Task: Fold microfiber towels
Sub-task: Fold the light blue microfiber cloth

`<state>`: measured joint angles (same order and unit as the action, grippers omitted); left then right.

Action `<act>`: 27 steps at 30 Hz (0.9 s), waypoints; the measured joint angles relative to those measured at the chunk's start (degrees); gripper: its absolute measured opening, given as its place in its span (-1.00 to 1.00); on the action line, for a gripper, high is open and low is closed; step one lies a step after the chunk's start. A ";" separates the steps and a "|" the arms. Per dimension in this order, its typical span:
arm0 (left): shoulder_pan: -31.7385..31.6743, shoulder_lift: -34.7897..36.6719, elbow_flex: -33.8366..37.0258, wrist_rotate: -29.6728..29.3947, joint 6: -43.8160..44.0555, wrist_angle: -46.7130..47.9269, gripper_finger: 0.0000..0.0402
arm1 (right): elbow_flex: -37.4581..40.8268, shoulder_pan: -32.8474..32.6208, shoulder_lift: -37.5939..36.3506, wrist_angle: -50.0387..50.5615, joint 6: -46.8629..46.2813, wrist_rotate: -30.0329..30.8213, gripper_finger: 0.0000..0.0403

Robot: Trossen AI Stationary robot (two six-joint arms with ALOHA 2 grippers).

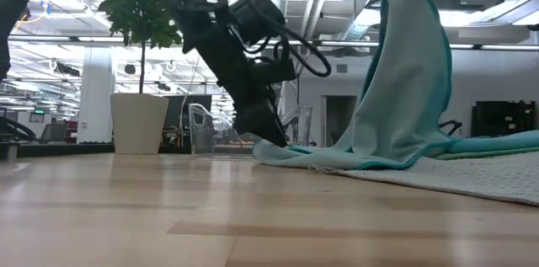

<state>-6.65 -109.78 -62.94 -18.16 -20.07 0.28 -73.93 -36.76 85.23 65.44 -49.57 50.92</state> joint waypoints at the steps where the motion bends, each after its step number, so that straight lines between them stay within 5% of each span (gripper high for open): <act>1: -0.25 -0.02 0.00 0.95 -0.13 0.02 0.01 | 0.00 -0.06 0.00 -0.04 -0.05 0.00 -0.89; 22: -0.13 -3.85 -0.09 -1.57 -2.18 -2.42 0.01 | -0.02 -0.26 0.00 -0.09 -0.10 0.01 -0.91; 27: -0.37 -4.90 -0.11 -2.62 -2.25 -3.67 -0.14 | -0.02 -0.26 0.00 -0.15 -0.10 0.02 -0.87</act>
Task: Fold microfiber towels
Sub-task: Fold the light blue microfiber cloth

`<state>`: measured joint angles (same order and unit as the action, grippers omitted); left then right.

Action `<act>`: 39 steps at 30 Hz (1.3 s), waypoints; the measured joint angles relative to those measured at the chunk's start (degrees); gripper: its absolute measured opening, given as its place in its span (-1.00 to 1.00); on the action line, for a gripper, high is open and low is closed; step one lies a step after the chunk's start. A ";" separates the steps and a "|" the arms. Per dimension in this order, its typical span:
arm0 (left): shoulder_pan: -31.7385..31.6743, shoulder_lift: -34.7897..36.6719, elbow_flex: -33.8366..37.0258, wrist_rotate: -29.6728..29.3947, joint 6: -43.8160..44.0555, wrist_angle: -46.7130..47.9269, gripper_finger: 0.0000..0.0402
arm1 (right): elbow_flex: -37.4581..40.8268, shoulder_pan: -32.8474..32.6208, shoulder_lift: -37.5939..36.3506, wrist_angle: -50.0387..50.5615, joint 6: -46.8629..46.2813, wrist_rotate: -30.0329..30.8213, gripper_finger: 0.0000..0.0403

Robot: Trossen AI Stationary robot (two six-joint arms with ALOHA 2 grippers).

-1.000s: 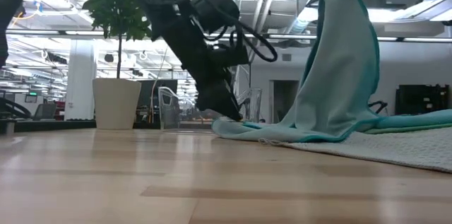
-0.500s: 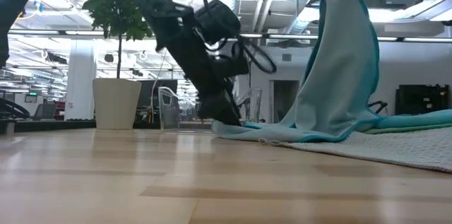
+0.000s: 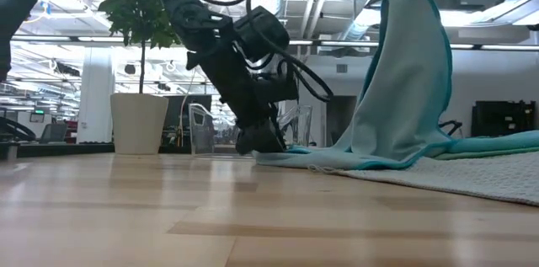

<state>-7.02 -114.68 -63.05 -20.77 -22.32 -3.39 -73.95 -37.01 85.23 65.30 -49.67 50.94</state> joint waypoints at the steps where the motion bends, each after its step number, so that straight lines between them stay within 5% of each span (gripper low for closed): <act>1: -0.05 -0.65 -0.02 -0.14 -0.14 -0.76 -0.19 | 0.00 0.00 0.00 0.00 0.02 -0.02 -0.86; 14: 0.05 -0.62 0.04 -3.35 -0.77 -0.86 -0.96 | 0.00 -0.11 0.00 -0.24 0.09 -0.04 -0.87; 25: 0.30 5.36 0.04 -3.96 4.32 6.55 -0.99 | 0.00 -0.13 0.00 -1.27 0.18 1.04 -0.95; 39: 9.81 30.34 0.04 -7.34 28.82 41.97 -1.00 | -6.42 -2.26 -0.02 -10.86 13.79 8.70 -0.94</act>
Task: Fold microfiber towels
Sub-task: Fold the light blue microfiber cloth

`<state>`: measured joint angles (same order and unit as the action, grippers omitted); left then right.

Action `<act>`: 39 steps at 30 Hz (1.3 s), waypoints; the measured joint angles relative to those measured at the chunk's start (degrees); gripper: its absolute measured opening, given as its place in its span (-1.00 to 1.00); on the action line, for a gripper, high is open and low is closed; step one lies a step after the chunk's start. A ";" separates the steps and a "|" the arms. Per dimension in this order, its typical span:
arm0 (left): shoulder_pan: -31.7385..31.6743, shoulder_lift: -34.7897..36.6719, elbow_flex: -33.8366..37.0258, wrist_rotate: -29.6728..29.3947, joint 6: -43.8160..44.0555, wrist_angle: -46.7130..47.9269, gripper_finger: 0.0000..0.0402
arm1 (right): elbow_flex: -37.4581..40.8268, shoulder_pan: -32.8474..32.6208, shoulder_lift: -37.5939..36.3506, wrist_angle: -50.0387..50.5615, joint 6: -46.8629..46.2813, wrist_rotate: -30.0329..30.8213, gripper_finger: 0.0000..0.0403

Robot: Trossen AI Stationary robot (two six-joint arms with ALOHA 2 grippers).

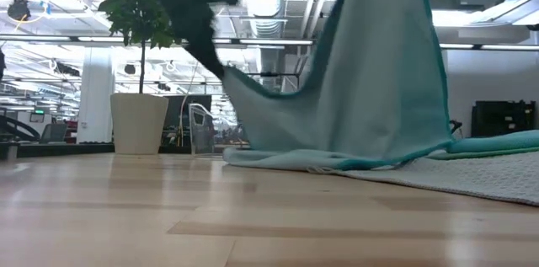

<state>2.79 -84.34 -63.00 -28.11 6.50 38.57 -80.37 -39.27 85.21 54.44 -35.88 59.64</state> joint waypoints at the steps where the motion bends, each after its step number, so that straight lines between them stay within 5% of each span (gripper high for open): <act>1: 1.45 1.97 0.02 -0.87 2.23 2.93 -1.00 | -0.03 0.08 0.00 -1.47 1.48 0.46 -0.93; 11: 16.02 19.70 0.00 -12.70 28.42 27.38 -1.00 | -0.03 3.11 0.00 -15.23 17.27 0.65 -0.94; 18: 16.98 25.74 0.00 -19.75 37.73 42.72 -1.00 | -0.03 9.06 0.00 -18.52 27.36 2.70 -0.95; 32: 1.33 29.90 -0.33 -29.96 22.14 47.44 -1.00 | -0.03 25.23 -0.13 -24.61 46.71 3.33 -0.94; 39: -5.11 30.04 -8.10 -31.23 13.92 47.23 -1.00 | -0.03 28.29 -0.82 -30.60 52.76 0.18 -0.93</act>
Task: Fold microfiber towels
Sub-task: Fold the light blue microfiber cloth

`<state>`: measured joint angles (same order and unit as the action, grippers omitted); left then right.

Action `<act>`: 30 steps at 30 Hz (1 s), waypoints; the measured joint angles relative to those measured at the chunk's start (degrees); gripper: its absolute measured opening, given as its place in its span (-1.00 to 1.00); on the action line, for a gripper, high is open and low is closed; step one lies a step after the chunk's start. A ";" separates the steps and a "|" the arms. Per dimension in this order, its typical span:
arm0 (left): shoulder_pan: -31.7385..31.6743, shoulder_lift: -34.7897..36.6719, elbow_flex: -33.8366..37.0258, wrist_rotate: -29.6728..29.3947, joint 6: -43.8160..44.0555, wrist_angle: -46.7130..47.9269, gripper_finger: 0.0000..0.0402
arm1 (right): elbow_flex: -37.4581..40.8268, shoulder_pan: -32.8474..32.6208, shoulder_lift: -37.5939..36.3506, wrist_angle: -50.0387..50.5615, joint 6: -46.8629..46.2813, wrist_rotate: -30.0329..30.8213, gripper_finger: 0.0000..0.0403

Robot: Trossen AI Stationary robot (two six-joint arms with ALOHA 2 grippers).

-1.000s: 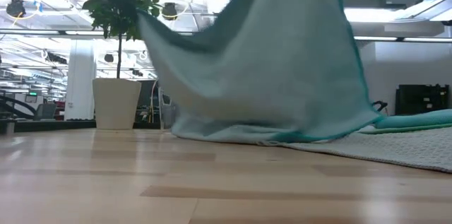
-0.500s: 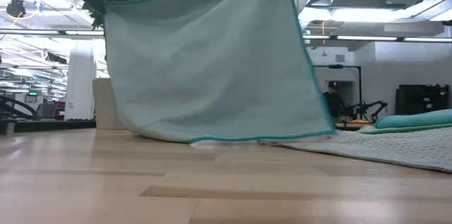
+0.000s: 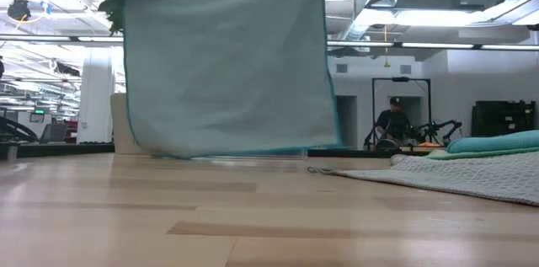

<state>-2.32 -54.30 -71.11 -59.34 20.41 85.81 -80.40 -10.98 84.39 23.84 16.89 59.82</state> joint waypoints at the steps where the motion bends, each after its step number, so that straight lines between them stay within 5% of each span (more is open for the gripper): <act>1: -0.25 0.01 -1.13 0.23 -0.40 -0.37 -1.00 | -0.02 -0.03 -0.24 -0.18 -0.31 -0.36 -0.93; 8: -0.25 -0.14 -0.30 8.47 0.37 -1.27 -1.00 | 0.26 -2.08 -0.09 9.38 -11.95 -2.49 -0.93; 14: 2.51 -0.44 6.97 21.35 8.48 -1.93 -1.00 | 4.59 -8.96 0.09 13.66 -24.24 -2.94 -0.94; 20: 12.57 -0.46 15.56 32.52 21.64 -4.65 -1.00 | 8.97 -17.55 0.10 13.48 -37.63 -3.20 -0.92; 30: 32.50 -0.68 25.14 42.16 42.06 -20.77 -1.00 | 16.55 -26.53 1.91 8.88 -57.72 -6.86 -0.91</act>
<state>30.18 -54.99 -45.97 -17.18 62.47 65.04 -63.85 -37.51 86.30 32.72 -40.84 52.96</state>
